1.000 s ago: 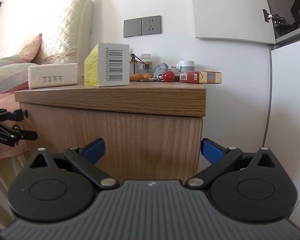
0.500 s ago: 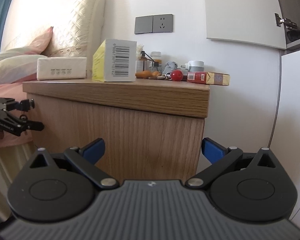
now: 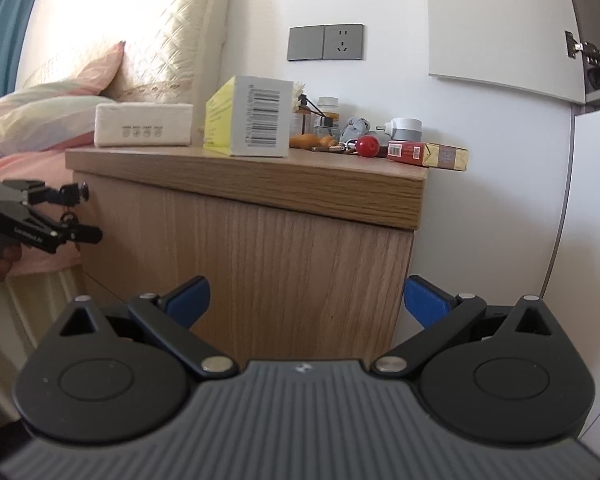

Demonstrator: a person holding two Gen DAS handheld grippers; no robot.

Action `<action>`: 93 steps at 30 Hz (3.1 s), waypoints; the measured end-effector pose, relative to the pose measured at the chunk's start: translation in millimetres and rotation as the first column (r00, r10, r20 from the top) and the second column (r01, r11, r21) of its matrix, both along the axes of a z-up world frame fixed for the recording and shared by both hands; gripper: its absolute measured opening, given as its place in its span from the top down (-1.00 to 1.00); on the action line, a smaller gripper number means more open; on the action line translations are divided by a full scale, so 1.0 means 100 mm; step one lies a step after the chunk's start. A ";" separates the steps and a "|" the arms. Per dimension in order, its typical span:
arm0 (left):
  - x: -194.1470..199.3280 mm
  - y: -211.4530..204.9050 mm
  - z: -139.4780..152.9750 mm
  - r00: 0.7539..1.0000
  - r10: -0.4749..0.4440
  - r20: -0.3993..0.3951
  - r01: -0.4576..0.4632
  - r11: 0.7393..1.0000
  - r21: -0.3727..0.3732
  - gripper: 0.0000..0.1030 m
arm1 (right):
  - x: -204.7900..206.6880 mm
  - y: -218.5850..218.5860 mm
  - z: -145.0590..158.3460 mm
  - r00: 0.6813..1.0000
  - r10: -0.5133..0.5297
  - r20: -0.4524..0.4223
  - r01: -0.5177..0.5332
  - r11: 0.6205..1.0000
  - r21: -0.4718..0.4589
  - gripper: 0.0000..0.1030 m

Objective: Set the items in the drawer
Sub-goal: 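Close the left tool on the black drawer knob, then pull the drawer outward from the nightstand with the left tool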

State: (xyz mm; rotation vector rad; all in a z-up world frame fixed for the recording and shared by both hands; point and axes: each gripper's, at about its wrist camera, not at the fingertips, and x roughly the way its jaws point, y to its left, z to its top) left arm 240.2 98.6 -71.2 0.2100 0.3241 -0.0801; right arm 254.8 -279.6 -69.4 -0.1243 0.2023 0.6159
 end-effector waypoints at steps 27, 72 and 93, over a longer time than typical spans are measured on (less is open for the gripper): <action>0.05 0.02 -0.02 1.000 0.013 0.019 -0.013 1.000 -0.018 -1.00 | 0.20 -0.19 -0.02 0.978 -0.210 0.001 0.210 0.977 0.031 -1.00; -0.34 -0.01 0.02 1.000 -0.017 0.004 0.017 1.000 -0.011 -0.99 | 0.02 -0.13 0.15 0.999 0.016 -0.031 -0.013 0.996 0.085 -1.00; -0.70 0.05 0.13 0.998 -0.065 0.007 0.065 0.996 -0.066 -1.00 | -0.41 -0.26 0.14 0.998 0.041 -0.049 -0.031 0.984 0.178 -1.00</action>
